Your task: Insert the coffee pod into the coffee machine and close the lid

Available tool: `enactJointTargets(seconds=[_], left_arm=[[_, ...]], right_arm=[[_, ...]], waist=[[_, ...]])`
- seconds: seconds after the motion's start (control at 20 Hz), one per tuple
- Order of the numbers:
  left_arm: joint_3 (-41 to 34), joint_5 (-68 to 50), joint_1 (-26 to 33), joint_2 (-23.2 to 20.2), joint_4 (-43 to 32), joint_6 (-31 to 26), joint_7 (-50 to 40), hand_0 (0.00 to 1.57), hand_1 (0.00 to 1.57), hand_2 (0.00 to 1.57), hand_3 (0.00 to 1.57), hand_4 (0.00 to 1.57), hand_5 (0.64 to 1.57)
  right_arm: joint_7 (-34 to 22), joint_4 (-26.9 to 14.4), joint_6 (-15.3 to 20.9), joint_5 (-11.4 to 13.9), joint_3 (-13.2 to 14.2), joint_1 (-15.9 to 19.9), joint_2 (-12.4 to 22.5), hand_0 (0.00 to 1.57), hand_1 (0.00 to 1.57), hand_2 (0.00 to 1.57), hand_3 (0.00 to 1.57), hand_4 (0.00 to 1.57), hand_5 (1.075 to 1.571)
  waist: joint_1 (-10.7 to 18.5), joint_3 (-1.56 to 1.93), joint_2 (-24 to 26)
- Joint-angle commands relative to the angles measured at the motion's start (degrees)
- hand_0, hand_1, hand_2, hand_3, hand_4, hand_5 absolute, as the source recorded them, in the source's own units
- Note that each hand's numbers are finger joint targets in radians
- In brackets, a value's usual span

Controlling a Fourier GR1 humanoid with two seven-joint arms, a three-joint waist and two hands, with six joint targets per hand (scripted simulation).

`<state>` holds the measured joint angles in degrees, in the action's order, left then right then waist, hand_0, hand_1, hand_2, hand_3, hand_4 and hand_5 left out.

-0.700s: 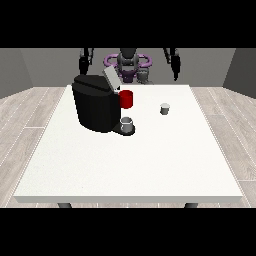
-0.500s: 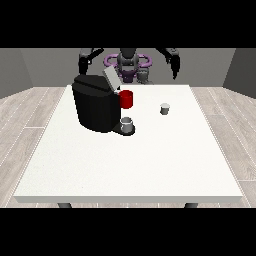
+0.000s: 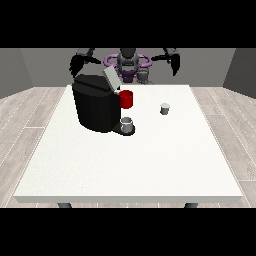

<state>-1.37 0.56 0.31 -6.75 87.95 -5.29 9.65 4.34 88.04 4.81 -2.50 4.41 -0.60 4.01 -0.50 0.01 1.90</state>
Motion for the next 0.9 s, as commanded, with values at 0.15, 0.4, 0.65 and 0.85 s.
enactJointTargets(seconds=[0.15, 0.4, 0.65, 0.85], left_arm=[[-4.0, 5.0, -6.9, -6.4, -6.9, 0.5, 0.8, 0.0, 0.0, 0.0, 0.0, 0.0, 1.571], [-7.8, 1.0, -17.9, -11.6, -9.8, -3.7, -10.4, 0.0, 0.0, 0.0, 0.0, 0.0, 1.571], [-8.3, 3.4, -19.7, -13.9, -18.7, -5.2, -7.2, 0.0, 0.0, 0.0, 0.0, 0.0, 1.571], [-9.7, 5.2, -24.5, -13.5, -27.1, -2.1, -4.9, 0.0, 0.0, 0.0, 0.0, 0.0, 1.571]], right_arm=[[3.6, 1.2, 0.9, 1.3, -2.5, 0.1, -2.6, 0.0, 0.0, 0.0, 0.0, 0.18, 1.571], [3.4, -1.8, 1.4, 0.5, -0.9, 6.4, -2.3, 0.0, 0.0, 0.0, 0.0, 0.23, 1.571], [1.7, -1.2, -1.1, -1.5, 0.3, 8.0, -0.4, 0.0, 0.0, 0.0, 0.0, 0.28, 1.571], [0.4, 1.6, 1.7, 2.2, -4.5, 9.7, -3.5, 0.0, 0.0, 0.0, 0.0, 0.33, 1.571]], waist=[[-3.7, -0.02, -3.5], [-4.2, 0.01, -7.7], [-5.5, -0.01, -9.4], [-8.3, -0.04, -13.6]])
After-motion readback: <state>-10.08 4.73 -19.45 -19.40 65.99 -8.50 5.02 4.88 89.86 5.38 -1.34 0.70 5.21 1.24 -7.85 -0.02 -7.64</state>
